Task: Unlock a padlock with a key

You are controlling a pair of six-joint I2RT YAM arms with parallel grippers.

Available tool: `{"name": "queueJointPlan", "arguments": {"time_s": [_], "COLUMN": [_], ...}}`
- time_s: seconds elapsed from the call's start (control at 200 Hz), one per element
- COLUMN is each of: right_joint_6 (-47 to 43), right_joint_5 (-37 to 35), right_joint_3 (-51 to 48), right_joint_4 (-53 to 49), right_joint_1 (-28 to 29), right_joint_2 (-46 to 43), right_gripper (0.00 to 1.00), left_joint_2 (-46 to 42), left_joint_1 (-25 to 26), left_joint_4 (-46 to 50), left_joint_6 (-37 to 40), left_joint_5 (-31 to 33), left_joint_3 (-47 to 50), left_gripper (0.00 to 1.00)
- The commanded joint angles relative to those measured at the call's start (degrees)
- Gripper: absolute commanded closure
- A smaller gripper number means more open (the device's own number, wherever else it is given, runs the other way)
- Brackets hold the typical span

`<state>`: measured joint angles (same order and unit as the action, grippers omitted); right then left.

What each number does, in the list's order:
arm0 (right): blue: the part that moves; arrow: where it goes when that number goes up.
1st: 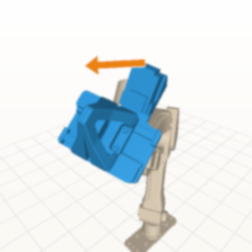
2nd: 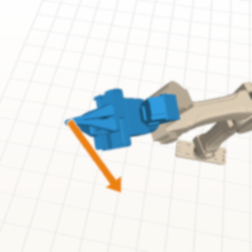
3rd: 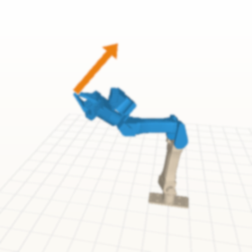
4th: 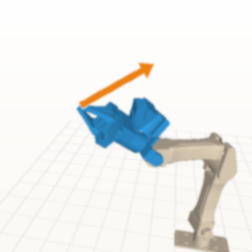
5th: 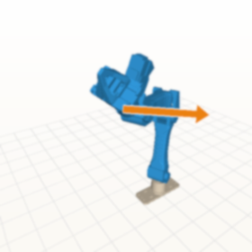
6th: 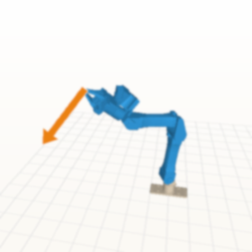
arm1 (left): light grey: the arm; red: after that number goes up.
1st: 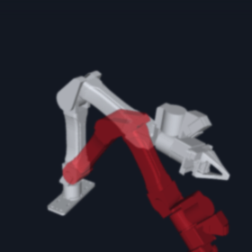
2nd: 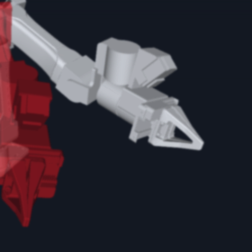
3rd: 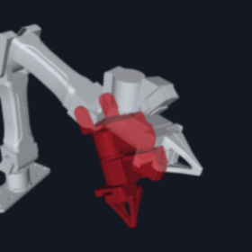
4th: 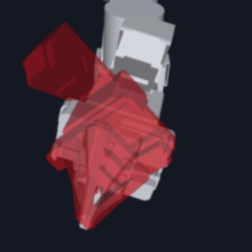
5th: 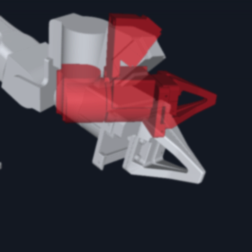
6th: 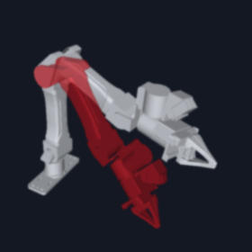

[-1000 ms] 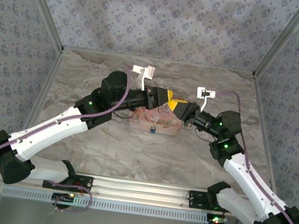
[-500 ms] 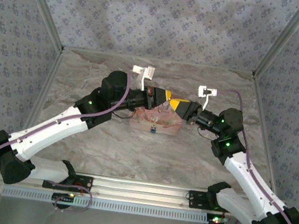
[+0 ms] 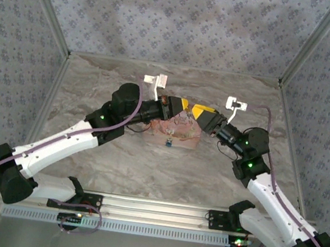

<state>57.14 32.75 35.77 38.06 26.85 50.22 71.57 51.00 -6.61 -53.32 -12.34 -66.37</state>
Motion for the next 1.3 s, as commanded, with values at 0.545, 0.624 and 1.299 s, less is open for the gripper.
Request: {"name": "queueJointPlan", "arguments": {"time_s": [0.545,0.624,1.299], "right_joint_6": [-1.4,-1.5,-2.7], "right_joint_5": [-1.9,-1.7,-1.7], "right_joint_3": [1.1,1.1,1.6], "right_joint_4": [4.1,4.5,0.7], "right_joint_1": [3.3,3.2,2.0], "right_joint_2": [3.7,4.0,1.6], "right_gripper": [0.82,0.93,0.59], "left_joint_2": [-1.6,-1.9,-2.8], "left_joint_1": [0.1,0.1,0.1], "left_joint_4": [-6.0,-5.8,-6.8], "left_joint_6": [-1.5,-1.5,-1.3], "left_joint_5": [0.8,0.6,-0.8], "left_joint_3": [1.1,1.3,1.9], "left_gripper": [1.00,1.00,1.00]}}
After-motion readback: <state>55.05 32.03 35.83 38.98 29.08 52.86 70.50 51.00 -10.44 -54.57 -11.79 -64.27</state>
